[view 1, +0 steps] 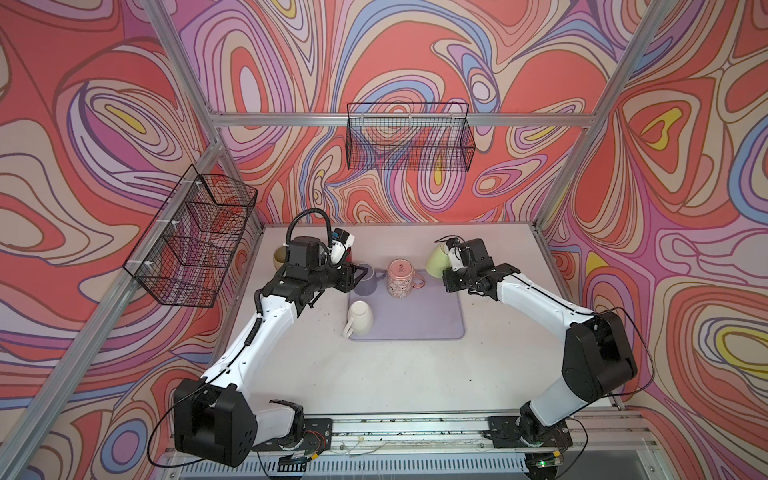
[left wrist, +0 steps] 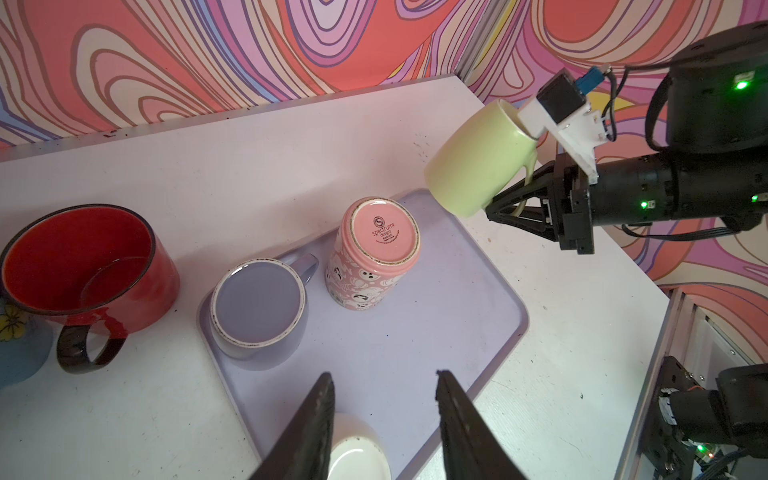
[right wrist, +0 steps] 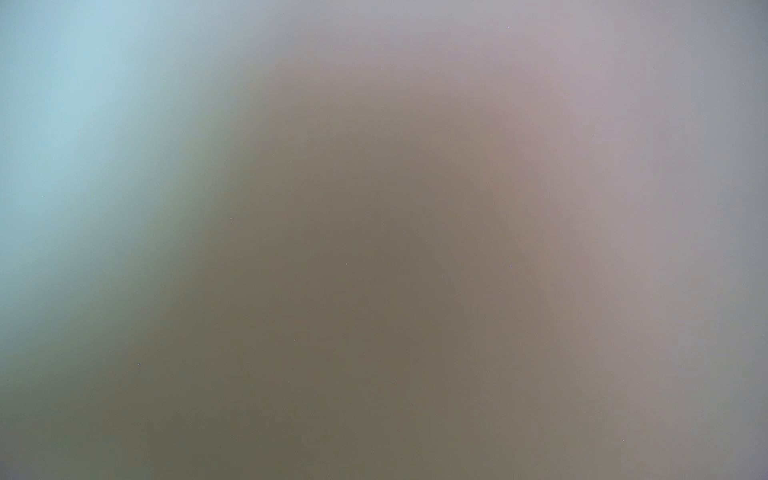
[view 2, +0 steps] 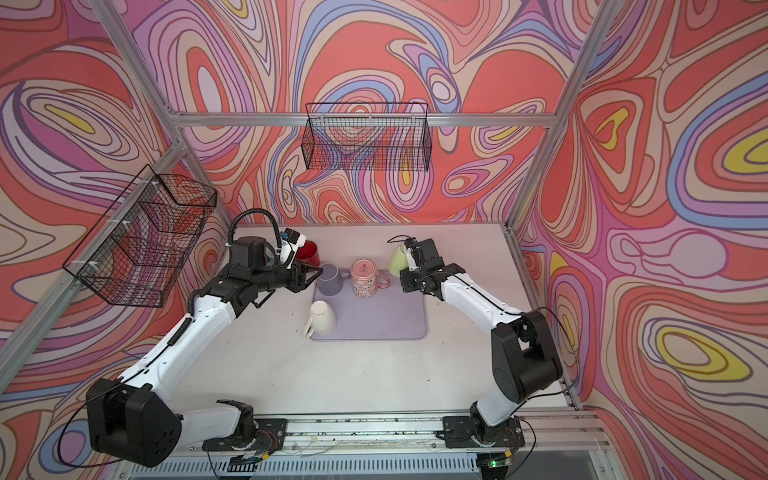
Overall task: Turn the mug right side up
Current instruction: 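Lift the light green mug off the tray with the right gripper, then carry the green mug toward the left gripper while the left gripper approaches it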
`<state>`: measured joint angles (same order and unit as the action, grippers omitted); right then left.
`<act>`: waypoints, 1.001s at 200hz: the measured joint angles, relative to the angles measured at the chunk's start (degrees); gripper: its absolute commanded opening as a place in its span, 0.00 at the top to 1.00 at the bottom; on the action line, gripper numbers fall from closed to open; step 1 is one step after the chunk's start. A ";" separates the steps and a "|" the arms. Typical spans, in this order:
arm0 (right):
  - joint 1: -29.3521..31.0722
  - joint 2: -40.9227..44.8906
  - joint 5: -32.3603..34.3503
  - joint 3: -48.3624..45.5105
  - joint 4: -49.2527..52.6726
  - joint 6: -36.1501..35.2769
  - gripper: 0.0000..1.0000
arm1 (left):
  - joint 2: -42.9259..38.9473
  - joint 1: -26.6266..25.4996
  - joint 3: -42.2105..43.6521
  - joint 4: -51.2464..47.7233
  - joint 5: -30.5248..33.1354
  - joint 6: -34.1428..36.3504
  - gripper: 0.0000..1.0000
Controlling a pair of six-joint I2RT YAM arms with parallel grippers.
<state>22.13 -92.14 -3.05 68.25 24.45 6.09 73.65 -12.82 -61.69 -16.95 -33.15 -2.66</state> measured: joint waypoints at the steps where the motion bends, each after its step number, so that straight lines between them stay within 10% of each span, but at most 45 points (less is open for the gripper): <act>1: 0.00 0.04 -0.02 0.04 0.00 0.00 1.00 | 0.00 0.00 0.00 0.02 -0.02 0.00 0.57; 95: -0.07 7.39 -7.48 0.83 -1.62 2.43 1.00 | 0.00 -0.28 -0.02 2.58 -2.62 -2.80 0.56; 200: -1.07 12.20 -30.49 -4.59 -16.41 7.98 1.00 | 0.37 -6.10 0.31 21.00 -13.16 -16.61 0.54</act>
<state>21.06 -79.94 -33.54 63.66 8.03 14.06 74.02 -18.92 -61.39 4.05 -46.30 -19.27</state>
